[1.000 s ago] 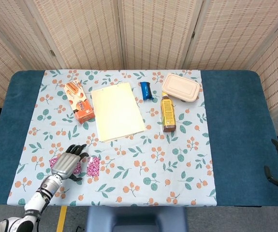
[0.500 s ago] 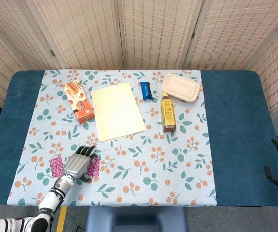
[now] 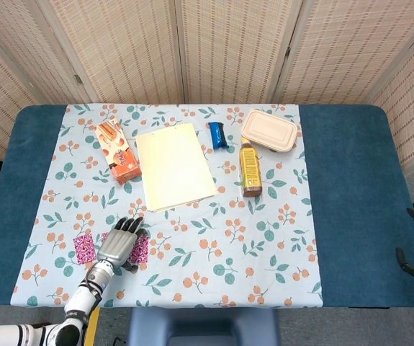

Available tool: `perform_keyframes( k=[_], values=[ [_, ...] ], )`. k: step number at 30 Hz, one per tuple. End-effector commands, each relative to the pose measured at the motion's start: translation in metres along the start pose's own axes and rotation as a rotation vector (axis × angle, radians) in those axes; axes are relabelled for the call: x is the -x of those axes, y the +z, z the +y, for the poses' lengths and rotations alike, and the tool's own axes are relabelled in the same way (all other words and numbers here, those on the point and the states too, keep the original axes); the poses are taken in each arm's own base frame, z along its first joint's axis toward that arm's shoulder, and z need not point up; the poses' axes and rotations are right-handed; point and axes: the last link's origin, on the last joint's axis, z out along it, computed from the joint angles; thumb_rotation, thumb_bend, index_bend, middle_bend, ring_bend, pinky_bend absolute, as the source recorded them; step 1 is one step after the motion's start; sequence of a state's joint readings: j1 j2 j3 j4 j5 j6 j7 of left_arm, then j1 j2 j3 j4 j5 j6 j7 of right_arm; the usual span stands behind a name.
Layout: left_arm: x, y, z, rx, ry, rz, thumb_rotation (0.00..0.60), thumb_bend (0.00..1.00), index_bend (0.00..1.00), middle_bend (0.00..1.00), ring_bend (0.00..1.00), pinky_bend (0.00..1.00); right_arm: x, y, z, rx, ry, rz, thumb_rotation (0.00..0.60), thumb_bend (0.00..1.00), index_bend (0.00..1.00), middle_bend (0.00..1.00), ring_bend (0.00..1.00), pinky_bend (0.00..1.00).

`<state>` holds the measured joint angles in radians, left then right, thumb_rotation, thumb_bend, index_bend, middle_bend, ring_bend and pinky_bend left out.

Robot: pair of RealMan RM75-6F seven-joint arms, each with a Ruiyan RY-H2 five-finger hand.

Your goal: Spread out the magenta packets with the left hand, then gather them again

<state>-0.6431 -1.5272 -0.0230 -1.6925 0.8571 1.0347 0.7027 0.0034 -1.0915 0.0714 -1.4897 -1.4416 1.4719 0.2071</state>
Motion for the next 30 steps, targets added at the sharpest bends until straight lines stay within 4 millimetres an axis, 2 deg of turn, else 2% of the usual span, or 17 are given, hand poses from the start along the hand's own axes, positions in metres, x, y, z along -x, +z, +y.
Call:
perform_keyframes(
  k=[1,19,30],
  values=[
    [0.0012,0.0013,-0.0009,-0.011,0.002,0.000,0.577,0.14,0.24,0.00,0.00,0.00,0.0001,-0.0002,0.0003,0.000,0.000,0.000,0.600,0.46,0.00,0.00,0.00,0.00],
    [0.0023,0.0038,-0.0056,-0.031,-0.023,0.001,0.578,0.20,0.28,0.00,0.00,0.00,0.0014,-0.0017,0.0020,0.007,0.004,-0.003,0.600,0.46,0.00,0.00,0.00,0.00],
    [0.0017,-0.0001,-0.0094,-0.029,-0.047,0.034,0.579,0.23,0.36,0.01,0.00,0.00,0.0013,-0.0029,0.0019,0.009,0.005,0.000,0.600,0.46,0.00,0.00,0.00,0.00]
  ],
)
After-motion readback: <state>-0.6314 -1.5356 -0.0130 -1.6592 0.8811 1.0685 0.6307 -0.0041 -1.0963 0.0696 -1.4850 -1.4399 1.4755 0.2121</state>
